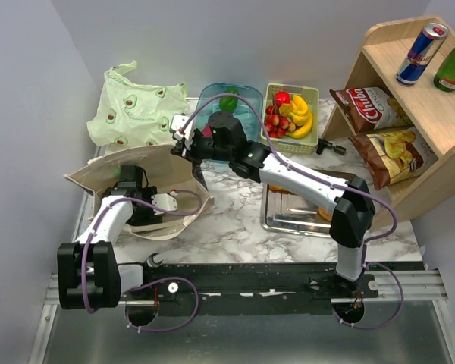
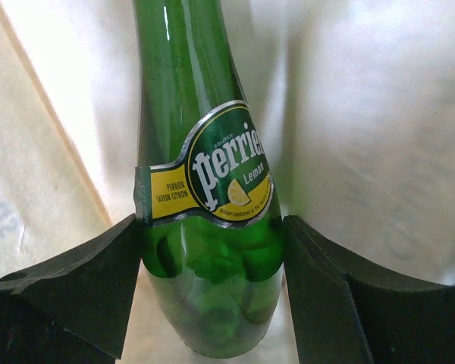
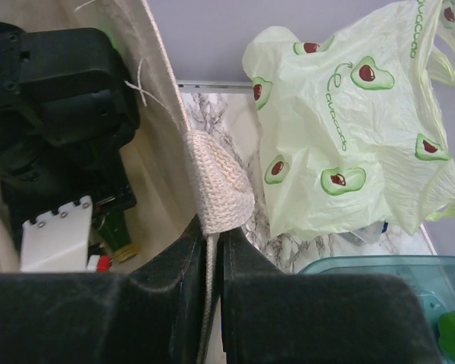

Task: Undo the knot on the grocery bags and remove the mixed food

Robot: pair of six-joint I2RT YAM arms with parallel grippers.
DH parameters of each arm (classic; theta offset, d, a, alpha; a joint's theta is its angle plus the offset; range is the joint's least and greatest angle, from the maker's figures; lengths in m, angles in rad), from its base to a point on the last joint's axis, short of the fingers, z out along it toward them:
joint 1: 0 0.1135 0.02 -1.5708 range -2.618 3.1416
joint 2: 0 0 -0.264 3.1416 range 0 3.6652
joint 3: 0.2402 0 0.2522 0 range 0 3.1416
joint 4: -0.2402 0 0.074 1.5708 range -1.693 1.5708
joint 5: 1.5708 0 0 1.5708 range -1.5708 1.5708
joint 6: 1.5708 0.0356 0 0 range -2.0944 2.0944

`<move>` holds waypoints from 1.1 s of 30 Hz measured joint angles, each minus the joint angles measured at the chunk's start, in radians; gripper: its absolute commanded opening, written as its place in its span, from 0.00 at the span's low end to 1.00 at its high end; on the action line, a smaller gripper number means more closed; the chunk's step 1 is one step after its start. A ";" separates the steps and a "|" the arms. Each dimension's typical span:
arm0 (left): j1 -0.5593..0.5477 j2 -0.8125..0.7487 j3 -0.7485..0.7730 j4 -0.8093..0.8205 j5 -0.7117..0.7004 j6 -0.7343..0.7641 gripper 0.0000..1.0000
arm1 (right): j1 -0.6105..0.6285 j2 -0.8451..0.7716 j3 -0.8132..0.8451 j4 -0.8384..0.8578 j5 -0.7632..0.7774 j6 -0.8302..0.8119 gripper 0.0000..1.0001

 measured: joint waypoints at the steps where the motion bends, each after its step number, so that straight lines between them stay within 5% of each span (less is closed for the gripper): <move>1: 0.003 -0.005 0.006 -0.018 0.020 -0.002 0.00 | -0.001 0.011 0.014 -0.003 0.006 0.006 0.01; 11: 0.002 -0.276 0.163 -0.419 0.402 -0.043 0.00 | -0.066 0.101 0.113 -0.009 0.001 0.151 0.08; 17: 0.031 -0.309 0.246 -0.491 0.542 -0.115 0.00 | -0.073 0.117 0.136 -0.017 -0.018 0.195 0.28; 25: 0.210 -0.254 0.388 -0.497 0.747 -0.277 0.00 | -0.073 0.122 0.181 -0.052 -0.021 0.257 0.77; 33: 0.291 -0.240 0.399 -0.386 0.884 -0.448 0.00 | -0.087 0.134 0.368 -0.102 -0.022 0.381 0.84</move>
